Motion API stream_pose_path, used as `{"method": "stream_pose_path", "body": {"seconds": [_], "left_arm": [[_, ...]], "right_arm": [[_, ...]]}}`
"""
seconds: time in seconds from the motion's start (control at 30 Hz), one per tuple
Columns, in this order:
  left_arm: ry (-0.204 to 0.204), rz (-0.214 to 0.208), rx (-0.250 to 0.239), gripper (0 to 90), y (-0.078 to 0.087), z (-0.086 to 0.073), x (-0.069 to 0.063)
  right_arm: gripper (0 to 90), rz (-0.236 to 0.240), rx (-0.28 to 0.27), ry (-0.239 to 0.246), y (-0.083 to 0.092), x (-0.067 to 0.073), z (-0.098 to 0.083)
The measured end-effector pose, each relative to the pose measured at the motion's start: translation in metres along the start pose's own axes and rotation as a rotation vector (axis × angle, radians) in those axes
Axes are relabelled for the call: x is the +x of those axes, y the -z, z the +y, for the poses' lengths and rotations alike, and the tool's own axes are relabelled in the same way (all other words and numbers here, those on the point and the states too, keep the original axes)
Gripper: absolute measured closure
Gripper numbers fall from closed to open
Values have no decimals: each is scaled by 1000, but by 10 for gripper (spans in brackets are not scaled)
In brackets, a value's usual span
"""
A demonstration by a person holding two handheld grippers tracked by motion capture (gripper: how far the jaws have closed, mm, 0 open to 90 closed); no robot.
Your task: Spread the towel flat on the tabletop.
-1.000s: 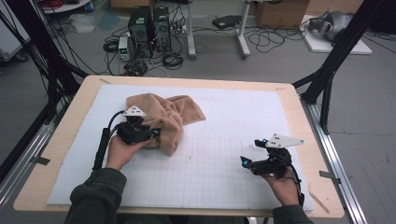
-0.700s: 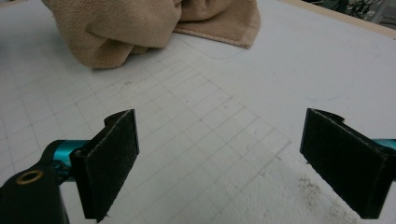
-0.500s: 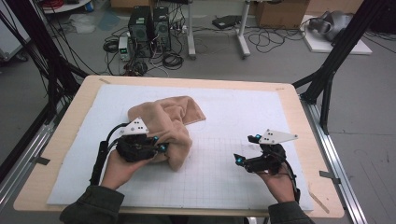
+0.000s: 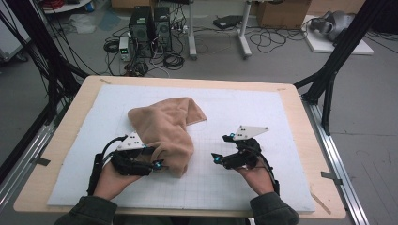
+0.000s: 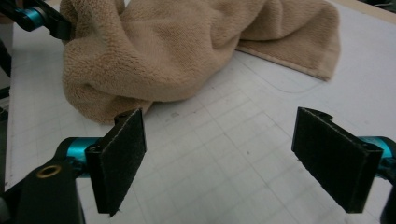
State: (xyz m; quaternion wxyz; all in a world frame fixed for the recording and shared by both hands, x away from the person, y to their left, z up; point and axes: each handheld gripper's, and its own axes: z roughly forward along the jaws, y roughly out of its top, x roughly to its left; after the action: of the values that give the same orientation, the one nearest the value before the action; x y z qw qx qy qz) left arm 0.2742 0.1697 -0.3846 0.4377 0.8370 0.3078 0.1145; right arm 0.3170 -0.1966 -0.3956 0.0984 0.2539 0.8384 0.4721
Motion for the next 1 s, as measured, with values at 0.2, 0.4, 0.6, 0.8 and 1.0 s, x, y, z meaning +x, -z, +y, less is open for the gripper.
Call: {"method": "stream_pose_path", "body": {"seconds": [0.2, 0.4, 0.6, 0.8, 1.0], "left_arm": [[9, 31, -17, 362, 14, -8, 16], [46, 49, 10, 360, 3, -19, 39], [56, 35, 77, 503, -20, -23, 52], [41, 24, 84, 704, -31, -24, 52], [18, 44, 76, 785, -26, -22, 46]], "right_arm": [[244, 56, 6, 4, -21, 1, 7], [332, 95, 42, 20, -55, 0, 12], [422, 145, 81, 36, -91, 5, 21], [722, 187, 87, 57, -105, 3, 22], [804, 203, 68, 43, -98, -2, 22]]}}
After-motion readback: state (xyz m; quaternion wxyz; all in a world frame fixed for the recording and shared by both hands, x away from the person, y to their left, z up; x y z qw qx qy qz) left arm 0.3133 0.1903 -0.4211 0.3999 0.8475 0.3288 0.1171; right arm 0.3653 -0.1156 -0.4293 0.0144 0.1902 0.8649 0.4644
